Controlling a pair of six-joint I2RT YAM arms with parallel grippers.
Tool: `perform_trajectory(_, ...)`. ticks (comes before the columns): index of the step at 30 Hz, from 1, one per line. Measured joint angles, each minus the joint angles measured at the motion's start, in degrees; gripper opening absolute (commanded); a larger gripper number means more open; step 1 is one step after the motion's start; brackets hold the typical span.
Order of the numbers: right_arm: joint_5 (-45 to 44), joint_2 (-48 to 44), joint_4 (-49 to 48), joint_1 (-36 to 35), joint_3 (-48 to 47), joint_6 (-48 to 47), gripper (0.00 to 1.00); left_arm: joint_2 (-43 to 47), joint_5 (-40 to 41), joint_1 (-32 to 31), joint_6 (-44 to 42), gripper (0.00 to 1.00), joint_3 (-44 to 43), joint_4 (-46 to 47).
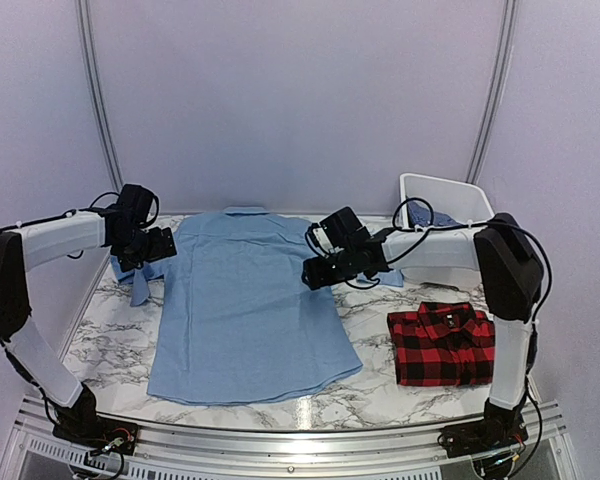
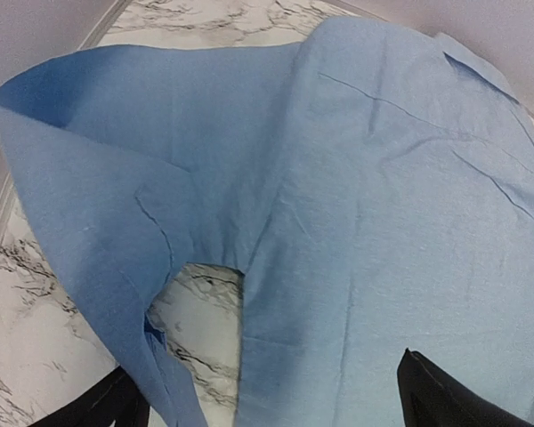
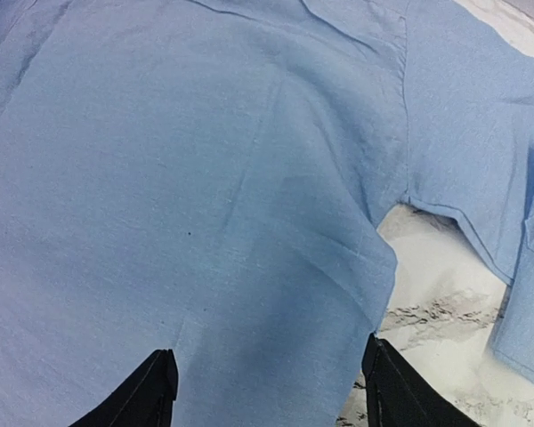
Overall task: Fold and stack the long sleeve shirts
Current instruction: Flatten out the crumpled shirt at the center of the board, then move the flattened shirt to the center of the board.
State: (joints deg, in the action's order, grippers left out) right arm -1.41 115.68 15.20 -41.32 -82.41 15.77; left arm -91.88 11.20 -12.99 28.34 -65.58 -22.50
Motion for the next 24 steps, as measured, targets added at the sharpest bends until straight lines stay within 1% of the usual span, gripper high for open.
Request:
perform_trajectory(4,-1.68,-1.31,-0.11,0.24,2.6,-0.37,0.66,-0.02,0.66,-4.72,2.38,0.99,0.0,0.02)
perform_trajectory(8,-2.51,-2.99,-0.13,0.87,4.94,-0.83,0.65,-0.17,-0.37,-9.44,6.32,0.99,0.33,0.66)
perform_trajectory(11,-3.28,-4.33,-0.48,1.7,6.38,-1.11,0.64,-0.17,-1.44,-13.18,9.73,0.99,2.23,2.91)
perform_trajectory(16,-3.93,-4.7,-1.38,1.97,8.52,-1.27,0.58,-1.53,-3.63,-18.78,15.15,0.99,7.13,6.78)
perform_trajectory(20,-4.22,-5.81,-1.86,0.72,12.98,-1.29,0.53,-2.21,-4.35,-19.91,20.0,0.99,15.32,10.67)
perform_trajectory(24,-4.61,-7.13,-1.64,-2.47,16.46,-1.27,0.49,-0.15,-3.45,-19.89,22.86,0.99,20.2,15.3)
